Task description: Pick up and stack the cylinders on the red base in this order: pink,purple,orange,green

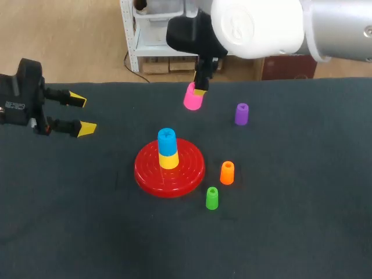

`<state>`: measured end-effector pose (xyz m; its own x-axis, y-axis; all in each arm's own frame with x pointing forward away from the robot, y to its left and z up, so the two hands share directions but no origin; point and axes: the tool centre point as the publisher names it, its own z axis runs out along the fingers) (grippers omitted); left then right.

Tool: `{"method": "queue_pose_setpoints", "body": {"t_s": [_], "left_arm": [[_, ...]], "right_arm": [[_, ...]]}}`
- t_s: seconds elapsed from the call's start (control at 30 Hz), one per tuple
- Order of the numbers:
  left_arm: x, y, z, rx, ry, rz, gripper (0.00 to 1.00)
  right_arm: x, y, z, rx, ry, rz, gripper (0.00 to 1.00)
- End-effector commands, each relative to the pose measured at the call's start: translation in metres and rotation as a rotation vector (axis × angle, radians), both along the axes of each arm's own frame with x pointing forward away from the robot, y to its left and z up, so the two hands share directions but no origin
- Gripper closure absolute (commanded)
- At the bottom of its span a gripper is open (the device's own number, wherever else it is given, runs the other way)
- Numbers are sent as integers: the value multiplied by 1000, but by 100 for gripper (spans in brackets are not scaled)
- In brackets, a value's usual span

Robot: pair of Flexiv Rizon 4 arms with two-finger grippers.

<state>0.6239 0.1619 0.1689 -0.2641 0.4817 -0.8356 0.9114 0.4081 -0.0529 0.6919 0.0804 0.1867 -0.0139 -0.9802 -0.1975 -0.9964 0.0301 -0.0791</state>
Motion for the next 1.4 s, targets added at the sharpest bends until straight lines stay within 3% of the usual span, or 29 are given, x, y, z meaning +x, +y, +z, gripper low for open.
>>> {"method": "queue_pose_setpoints", "body": {"t_s": [0.03,0.7,0.77,0.97,1.4], "left_arm": [[2,1,-2,-3,-2,-3,0],[2,1,-2,-3,-2,-3,0],[2,1,-2,-3,-2,-3,0],[2,1,-2,-3,-2,-3,0],[2,1,-2,-3,-2,-3,0]], "right_arm": [[-1,-3,1,5,0,2,100],[-1,-3,1,5,0,2,100],[1,11,5,17,-8,64,100],[-4,38,2,-68,71,213,100],[-13,80,-25,-202,222,394,100]]}}
